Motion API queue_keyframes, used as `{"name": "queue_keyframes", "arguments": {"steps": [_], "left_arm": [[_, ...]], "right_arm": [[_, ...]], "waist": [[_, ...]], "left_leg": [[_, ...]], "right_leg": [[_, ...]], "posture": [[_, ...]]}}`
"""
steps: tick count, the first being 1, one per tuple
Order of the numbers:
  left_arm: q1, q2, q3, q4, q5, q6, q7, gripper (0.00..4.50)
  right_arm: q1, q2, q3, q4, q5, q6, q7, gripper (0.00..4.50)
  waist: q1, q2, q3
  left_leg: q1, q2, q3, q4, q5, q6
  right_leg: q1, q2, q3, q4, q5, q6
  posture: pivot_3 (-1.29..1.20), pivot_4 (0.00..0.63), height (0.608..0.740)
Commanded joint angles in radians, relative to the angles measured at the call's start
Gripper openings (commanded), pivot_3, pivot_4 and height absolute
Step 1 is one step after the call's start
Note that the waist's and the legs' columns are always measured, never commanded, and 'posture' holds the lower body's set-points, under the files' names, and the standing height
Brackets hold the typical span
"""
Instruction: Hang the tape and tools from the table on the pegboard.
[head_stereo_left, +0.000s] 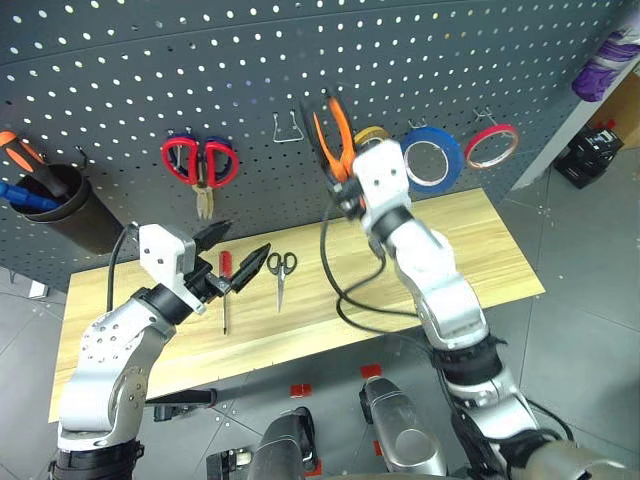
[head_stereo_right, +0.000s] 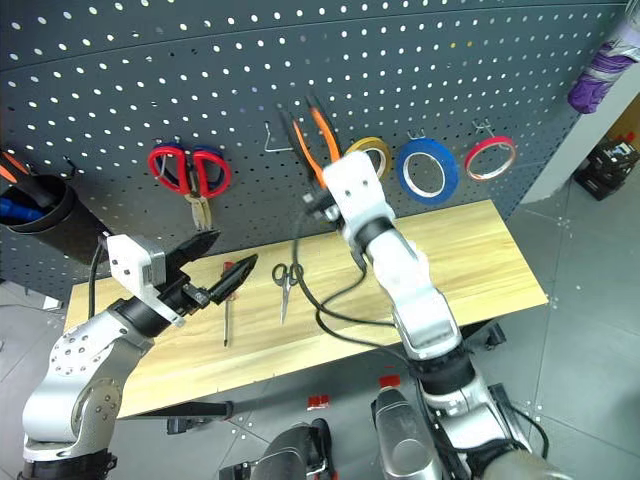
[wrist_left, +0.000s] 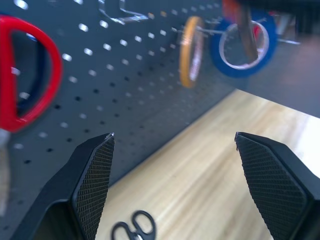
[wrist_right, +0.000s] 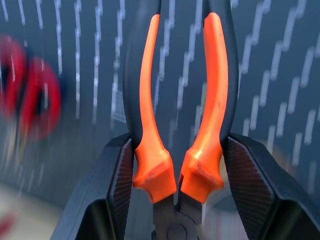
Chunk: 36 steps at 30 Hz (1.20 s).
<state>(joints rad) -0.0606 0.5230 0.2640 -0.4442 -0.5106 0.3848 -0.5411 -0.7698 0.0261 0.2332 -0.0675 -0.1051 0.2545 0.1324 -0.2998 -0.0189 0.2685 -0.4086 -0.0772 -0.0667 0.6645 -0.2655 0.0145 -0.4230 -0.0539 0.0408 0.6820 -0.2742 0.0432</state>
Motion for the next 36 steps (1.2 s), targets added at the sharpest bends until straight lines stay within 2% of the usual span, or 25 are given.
{"name": "queue_keyframes", "arguments": {"steps": [1,8,13,21,28,36], "left_arm": [[-0.033,0.010,0.006,-0.073,0.011,0.051,0.073,4.07],[-0.088,0.012,-0.013,-0.136,0.027,0.132,0.160,4.07],[-0.118,0.010,-0.002,-0.154,0.045,0.173,0.216,4.07],[-0.127,-0.001,-0.011,-0.133,0.104,0.177,0.278,4.07],[-0.138,-0.020,-0.029,-0.134,0.108,0.157,0.272,4.07],[-0.164,-0.038,-0.048,-0.133,0.083,0.167,0.247,4.07]], "right_arm": [[-0.167,0.045,-0.044,0.194,0.004,-0.211,-0.051,2.42],[-0.413,0.114,-0.087,0.617,0.009,-0.491,-0.111,2.42],[-0.499,0.142,-0.103,0.815,0.006,-0.619,-0.136,2.42],[-0.586,0.119,-0.108,1.157,-0.036,-0.747,-0.198,2.42],[-0.619,0.074,-0.136,1.200,-0.044,-0.803,-0.235,2.42],[-0.569,0.038,-0.145,1.089,-0.056,-0.839,-0.238,2.42]], "waist": [[-0.002,0.000,0.000],[0.006,0.000,0.000],[0.023,0.000,0.000],[0.090,0.000,0.001],[0.137,-0.001,0.003],[0.141,-0.001,0.003]], "left_leg": [[0.000,0.000,0.000,0.000,0.001,-0.001],[0.000,0.000,0.000,0.000,0.002,-0.004],[0.000,0.000,0.001,-0.001,0.002,-0.004],[0.001,0.001,0.001,0.000,0.002,-0.004],[0.001,0.001,0.001,0.001,0.003,-0.005],[0.001,0.001,0.001,0.001,0.003,-0.005]], "right_leg": [[0.000,0.000,0.000,0.000,0.000,0.000],[0.000,0.000,0.000,0.000,0.000,0.000],[-0.001,0.000,0.000,0.001,0.000,0.000],[-0.001,0.000,0.001,0.001,0.000,0.000],[-0.001,0.000,0.000,0.001,0.001,-0.003],[-0.001,0.001,-0.001,0.001,0.002,-0.003]], "posture": [[-0.25,0.257,0.740],[-0.21,0.261,0.740],[-0.16,0.273,0.740],[-0.12,0.289,0.740],[-0.12,0.294,0.740],[-0.14,0.295,0.740]]}}
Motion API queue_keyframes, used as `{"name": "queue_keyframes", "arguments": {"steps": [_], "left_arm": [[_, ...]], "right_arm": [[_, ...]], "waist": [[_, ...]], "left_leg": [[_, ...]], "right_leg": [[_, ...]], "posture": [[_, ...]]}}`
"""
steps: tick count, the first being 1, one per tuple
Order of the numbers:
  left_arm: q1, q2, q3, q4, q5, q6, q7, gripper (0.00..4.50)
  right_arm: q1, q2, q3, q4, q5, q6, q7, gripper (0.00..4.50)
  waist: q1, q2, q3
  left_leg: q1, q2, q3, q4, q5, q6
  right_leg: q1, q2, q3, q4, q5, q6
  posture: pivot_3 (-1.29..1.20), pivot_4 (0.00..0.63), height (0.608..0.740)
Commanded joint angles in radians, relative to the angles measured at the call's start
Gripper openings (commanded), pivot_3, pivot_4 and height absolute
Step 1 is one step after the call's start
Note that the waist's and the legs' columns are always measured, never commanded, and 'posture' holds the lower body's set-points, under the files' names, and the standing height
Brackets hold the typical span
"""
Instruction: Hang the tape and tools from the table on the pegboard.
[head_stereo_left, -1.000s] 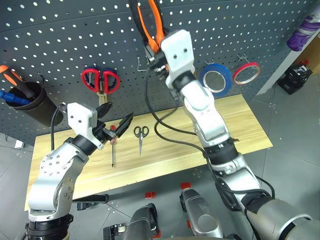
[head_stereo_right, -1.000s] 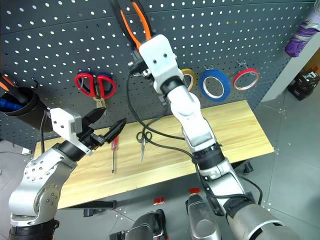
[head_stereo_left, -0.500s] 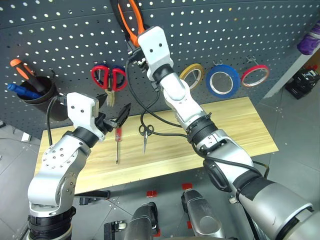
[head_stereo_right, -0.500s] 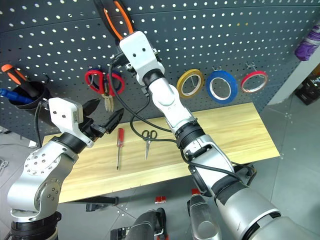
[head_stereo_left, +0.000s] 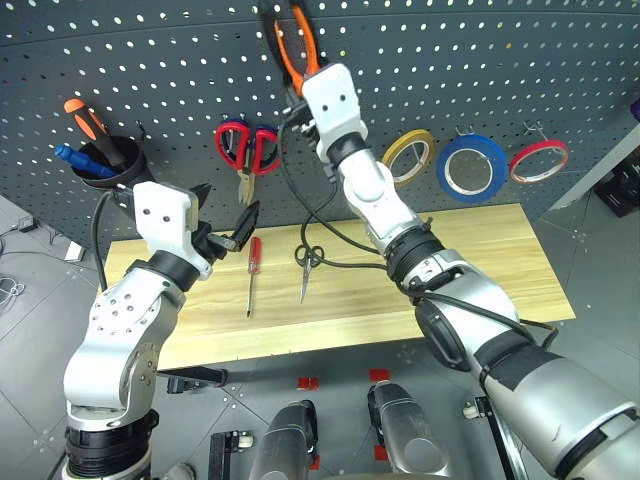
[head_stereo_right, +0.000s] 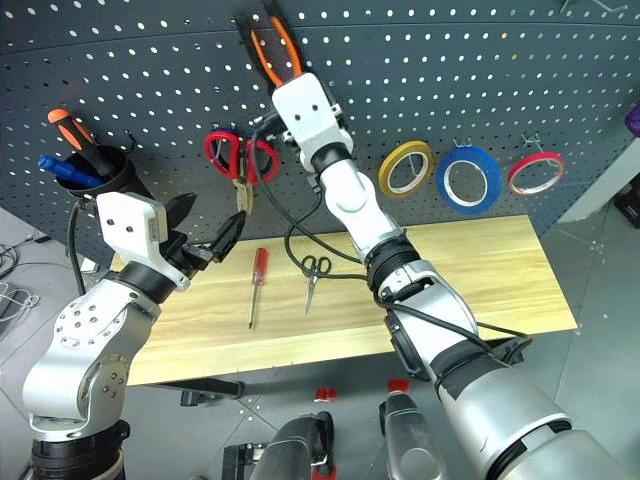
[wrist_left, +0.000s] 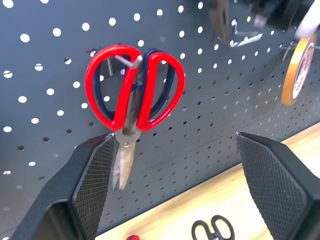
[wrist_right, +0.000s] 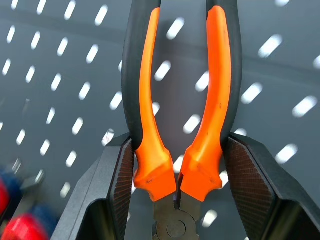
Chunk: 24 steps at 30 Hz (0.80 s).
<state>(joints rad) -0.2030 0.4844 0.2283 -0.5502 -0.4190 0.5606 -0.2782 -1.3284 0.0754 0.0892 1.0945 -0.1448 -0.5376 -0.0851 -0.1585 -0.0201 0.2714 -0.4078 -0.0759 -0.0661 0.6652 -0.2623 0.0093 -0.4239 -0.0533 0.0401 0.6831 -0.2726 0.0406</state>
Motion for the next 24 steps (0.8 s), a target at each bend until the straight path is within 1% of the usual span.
{"name": "queue_keyframes", "arguments": {"steps": [1,6,14,19,24], "left_arm": [[-0.029,0.000,-0.021,-0.021,-0.007,-0.004,-0.018,4.07],[-0.077,0.002,-0.058,0.010,-0.013,0.027,-0.037,4.07],[-0.124,-0.001,-0.119,0.070,0.008,0.029,-0.068,4.07],[-0.129,-0.003,-0.128,0.080,0.018,0.024,-0.070,4.07],[-0.121,-0.006,-0.124,0.083,0.023,0.023,-0.064,4.07]], "right_arm": [[-0.003,-0.017,0.002,-0.071,-0.023,-0.045,-0.025,2.42],[0.009,-0.037,-0.005,-0.067,-0.030,-0.020,-0.035,2.42],[0.068,-0.057,0.016,0.004,-0.072,-0.002,-0.059,2.42],[0.108,-0.051,-0.009,0.023,-0.046,0.052,-0.043,2.41],[0.148,-0.049,-0.019,-0.026,-0.029,0.071,-0.026,2.39]], "waist": [[0.000,0.000,0.000],[0.001,0.000,0.001],[0.002,0.000,0.001],[0.013,0.000,0.001],[0.015,-0.001,0.001]], "left_leg": [[0.000,0.000,0.000,0.000,0.000,0.000],[0.000,0.000,0.000,0.000,0.000,0.000],[0.000,0.000,0.000,0.000,0.000,0.000],[0.003,0.000,0.000,0.000,0.000,0.000],[0.003,0.000,0.000,0.001,0.000,0.000]], "right_leg": [[0.000,0.000,0.000,0.000,0.000,0.000],[0.000,0.000,0.000,0.000,0.000,0.000],[0.000,0.000,0.000,0.000,0.000,0.000],[0.003,0.000,0.000,0.000,0.000,0.000],[0.004,0.000,0.000,0.000,0.000,0.000]], "posture": [[-0.14,0.295,0.740],[-0.14,0.303,0.740],[-0.14,0.303,0.740],[-0.15,0.300,0.740],[-0.16,0.298,0.740]]}}
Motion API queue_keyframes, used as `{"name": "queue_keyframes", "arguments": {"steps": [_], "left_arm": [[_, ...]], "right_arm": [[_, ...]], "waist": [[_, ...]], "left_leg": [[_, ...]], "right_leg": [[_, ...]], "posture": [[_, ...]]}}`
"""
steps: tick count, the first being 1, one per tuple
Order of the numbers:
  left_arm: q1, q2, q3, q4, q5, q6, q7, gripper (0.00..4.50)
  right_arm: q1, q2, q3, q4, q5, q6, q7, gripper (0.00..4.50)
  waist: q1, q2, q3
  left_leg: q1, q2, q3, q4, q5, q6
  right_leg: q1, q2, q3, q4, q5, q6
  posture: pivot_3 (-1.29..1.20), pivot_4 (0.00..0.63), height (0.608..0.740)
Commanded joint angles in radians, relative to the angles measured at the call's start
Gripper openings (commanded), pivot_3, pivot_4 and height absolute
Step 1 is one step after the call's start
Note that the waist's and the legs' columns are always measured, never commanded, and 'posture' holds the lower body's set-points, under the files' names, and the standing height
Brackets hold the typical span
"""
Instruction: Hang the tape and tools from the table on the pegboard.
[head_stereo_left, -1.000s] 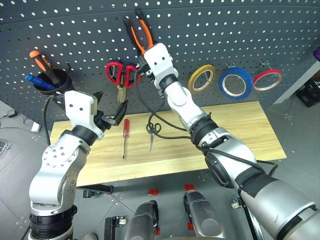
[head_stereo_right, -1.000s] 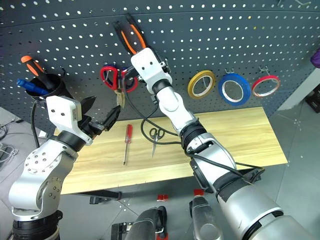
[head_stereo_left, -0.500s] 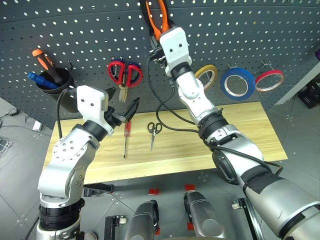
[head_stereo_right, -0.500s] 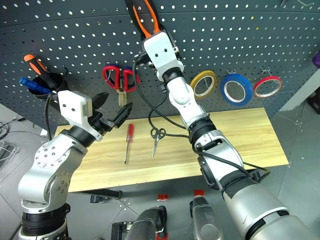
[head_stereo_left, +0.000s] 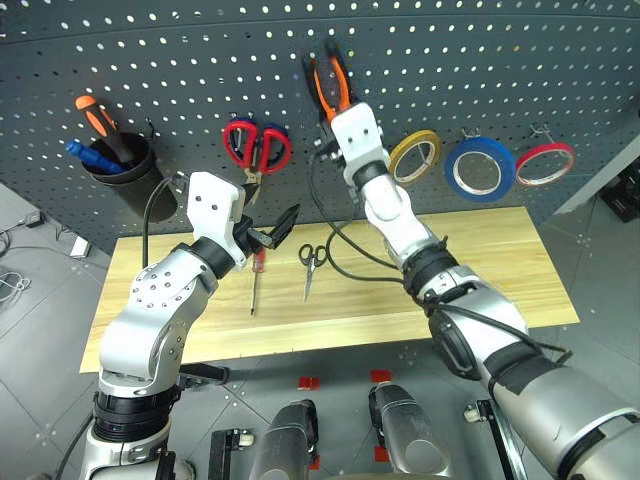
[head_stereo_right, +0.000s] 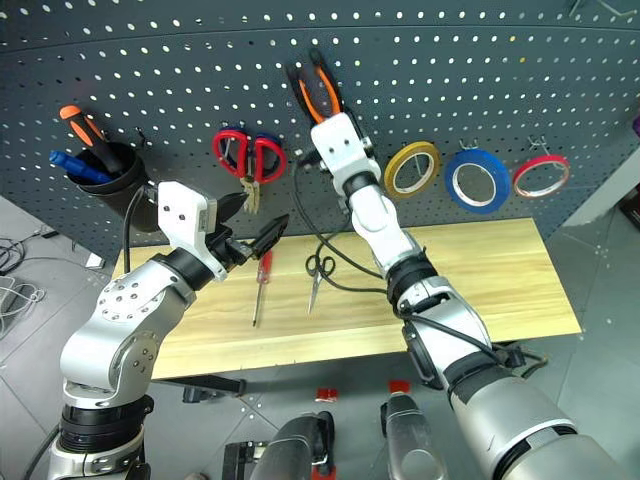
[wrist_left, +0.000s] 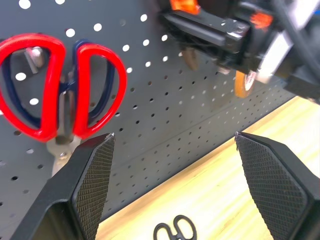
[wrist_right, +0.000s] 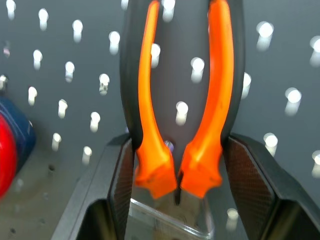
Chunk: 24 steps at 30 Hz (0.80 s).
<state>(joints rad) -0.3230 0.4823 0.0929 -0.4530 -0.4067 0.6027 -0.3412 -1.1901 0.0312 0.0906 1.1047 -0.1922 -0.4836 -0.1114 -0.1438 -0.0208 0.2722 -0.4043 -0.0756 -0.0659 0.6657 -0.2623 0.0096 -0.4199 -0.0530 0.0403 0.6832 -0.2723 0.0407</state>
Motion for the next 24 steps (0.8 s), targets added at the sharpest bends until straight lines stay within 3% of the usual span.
{"name": "queue_keyframes", "arguments": {"steps": [1,12,16,18,24], "left_arm": [[0.000,-0.004,0.013,-0.014,0.011,-0.019,-0.001,4.07],[0.052,-0.054,0.021,-0.009,0.016,0.056,0.065,4.07],[0.084,-0.074,0.022,0.003,0.027,0.065,0.085,4.50],[0.093,-0.079,0.013,0.013,0.036,0.063,0.085,4.50],[0.107,-0.104,-0.025,0.041,0.055,0.108,0.110,4.50]], "right_arm": [[0.011,-0.005,-0.018,-0.046,0.018,0.021,0.002,2.39],[0.153,0.004,-0.008,-0.219,0.051,0.263,0.108,2.39],[0.245,-0.006,-0.003,-0.371,0.069,0.378,0.164,3.65],[0.270,-0.010,0.002,-0.428,0.070,0.430,0.190,4.34],[0.359,-0.019,0.023,-0.625,0.111,0.625,0.308,4.44]], "waist": [[0.000,0.000,0.000],[0.000,0.000,-0.001],[0.004,-0.001,-0.001],[0.004,-0.001,-0.001],[-0.010,-0.001,-0.001]], "left_leg": [[0.000,0.000,0.000,0.000,0.000,0.000],[0.003,0.000,0.000,-0.001,0.000,0.001],[0.005,0.000,-0.001,-0.001,-0.002,0.003],[0.004,0.000,-0.002,-0.001,-0.002,0.003],[-0.001,0.001,0.000,-0.002,0.000,0.000]], "right_leg": [[0.000,0.000,0.000,0.000,0.000,0.000],[0.002,0.000,0.000,0.000,0.000,0.000],[0.006,0.000,-0.001,-0.002,0.000,0.000],[0.004,0.000,-0.001,-0.002,0.000,0.000],[-0.002,0.000,0.000,-0.001,0.000,0.000]], "posture": [[-0.16,0.298,0.740],[-0.18,0.287,0.740],[-0.19,0.283,0.740],[-0.21,0.279,0.740],[-0.22,0.276,0.740]]}}
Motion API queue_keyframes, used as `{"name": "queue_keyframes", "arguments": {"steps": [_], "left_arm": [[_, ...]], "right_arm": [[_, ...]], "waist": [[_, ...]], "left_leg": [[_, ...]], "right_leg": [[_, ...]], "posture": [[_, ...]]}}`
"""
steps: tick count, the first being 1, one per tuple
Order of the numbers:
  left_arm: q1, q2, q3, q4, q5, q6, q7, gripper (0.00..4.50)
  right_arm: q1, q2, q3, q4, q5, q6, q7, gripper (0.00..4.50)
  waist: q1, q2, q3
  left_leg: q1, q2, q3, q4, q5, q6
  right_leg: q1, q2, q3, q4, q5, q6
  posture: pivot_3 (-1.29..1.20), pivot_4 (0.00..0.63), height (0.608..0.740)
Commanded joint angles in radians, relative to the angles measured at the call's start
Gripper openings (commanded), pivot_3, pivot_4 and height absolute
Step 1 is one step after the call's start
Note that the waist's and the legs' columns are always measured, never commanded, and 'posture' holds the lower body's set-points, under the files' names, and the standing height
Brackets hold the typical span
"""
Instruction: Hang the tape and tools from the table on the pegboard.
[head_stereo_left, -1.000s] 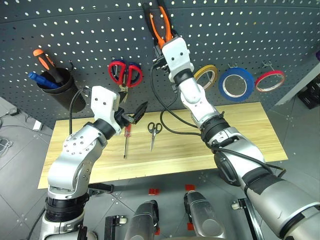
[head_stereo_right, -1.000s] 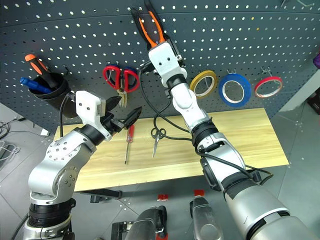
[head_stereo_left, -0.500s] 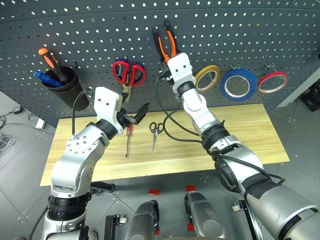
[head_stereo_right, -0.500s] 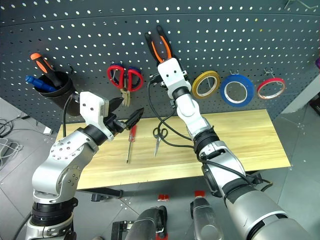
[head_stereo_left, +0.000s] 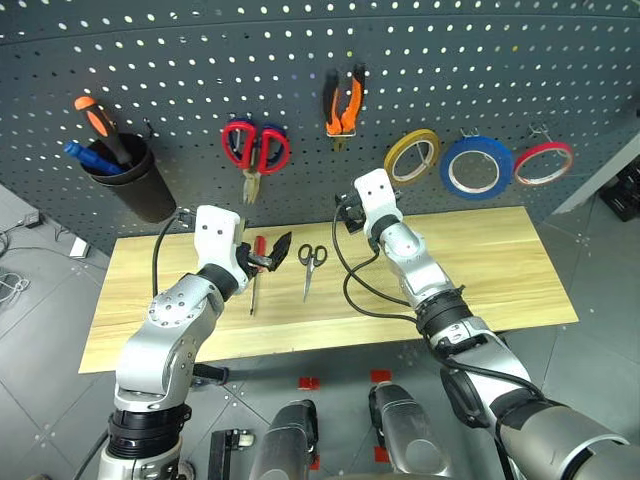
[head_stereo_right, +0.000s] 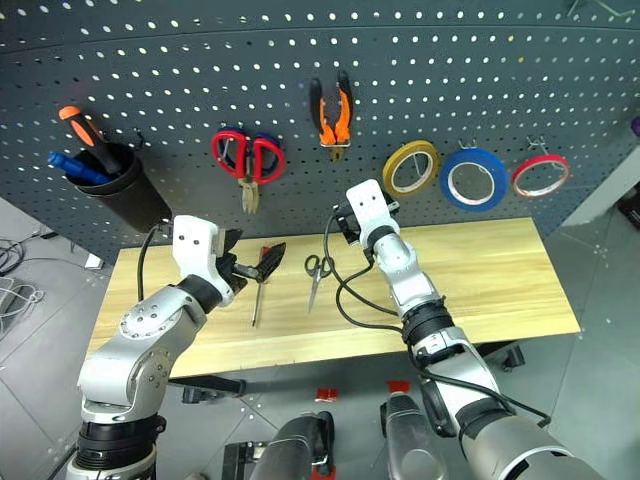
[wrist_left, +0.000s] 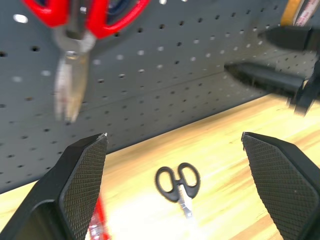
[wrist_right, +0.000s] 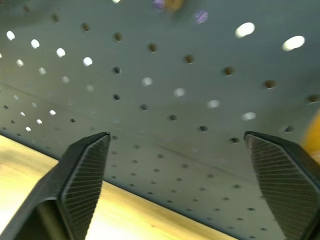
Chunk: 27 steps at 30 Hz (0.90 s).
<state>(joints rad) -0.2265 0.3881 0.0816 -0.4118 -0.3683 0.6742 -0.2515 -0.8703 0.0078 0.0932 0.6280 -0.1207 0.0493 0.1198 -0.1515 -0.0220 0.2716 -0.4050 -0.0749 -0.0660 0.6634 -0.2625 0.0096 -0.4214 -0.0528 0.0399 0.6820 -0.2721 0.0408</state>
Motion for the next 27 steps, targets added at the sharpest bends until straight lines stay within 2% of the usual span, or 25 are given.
{"name": "queue_keyframes", "arguments": {"steps": [1,6,11,19,27], "left_arm": [[0.015,-0.012,-0.023,0.008,0.023,0.060,0.030,4.50],[0.021,-0.002,-0.099,0.089,0.093,0.118,0.041,4.50],[-0.113,-0.099,-0.149,0.337,0.160,0.159,0.105,4.50],[-0.309,-0.211,-0.164,0.724,0.229,0.083,0.114,4.50],[-0.406,-0.244,-0.154,1.016,0.268,0.019,0.089,4.50]], "right_arm": [[0.067,0.002,0.036,-0.206,0.055,0.142,0.122,4.44],[0.243,-0.084,0.198,-0.581,0.138,0.411,0.402,4.44],[0.382,-0.236,0.325,-0.921,0.245,0.614,0.598,4.44],[0.404,-0.276,0.337,-0.996,0.268,0.701,0.578,4.44],[0.382,-0.275,0.288,-1.002,0.321,0.787,0.573,4.44]], "waist": [[-0.004,0.000,0.000],[-0.011,-0.001,0.000],[0.005,-0.001,0.001],[0.008,-0.006,0.004],[0.007,-0.009,0.005]], "left_leg": [[0.000,0.000,0.000,0.000,0.000,0.000],[0.000,0.000,0.000,-0.001,-0.002,0.004],[0.000,-0.001,-0.002,0.001,-0.002,0.004],[0.000,-0.001,-0.002,0.001,-0.002,0.003],[0.000,-0.001,-0.002,0.001,-0.002,0.003]], "right_leg": [[0.000,0.000,0.000,0.000,0.000,0.000],[0.001,0.000,0.001,-0.001,0.000,0.000],[0.001,0.000,-0.002,-0.001,0.001,0.001],[0.001,-0.001,-0.002,-0.002,0.001,0.002],[0.001,-0.001,-0.003,-0.002,0.001,0.002]], "posture": [[-0.22,0.276,0.740],[-0.23,0.284,0.740],[-0.24,0.299,0.740],[-0.27,0.308,0.740],[-0.29,0.306,0.740]]}}
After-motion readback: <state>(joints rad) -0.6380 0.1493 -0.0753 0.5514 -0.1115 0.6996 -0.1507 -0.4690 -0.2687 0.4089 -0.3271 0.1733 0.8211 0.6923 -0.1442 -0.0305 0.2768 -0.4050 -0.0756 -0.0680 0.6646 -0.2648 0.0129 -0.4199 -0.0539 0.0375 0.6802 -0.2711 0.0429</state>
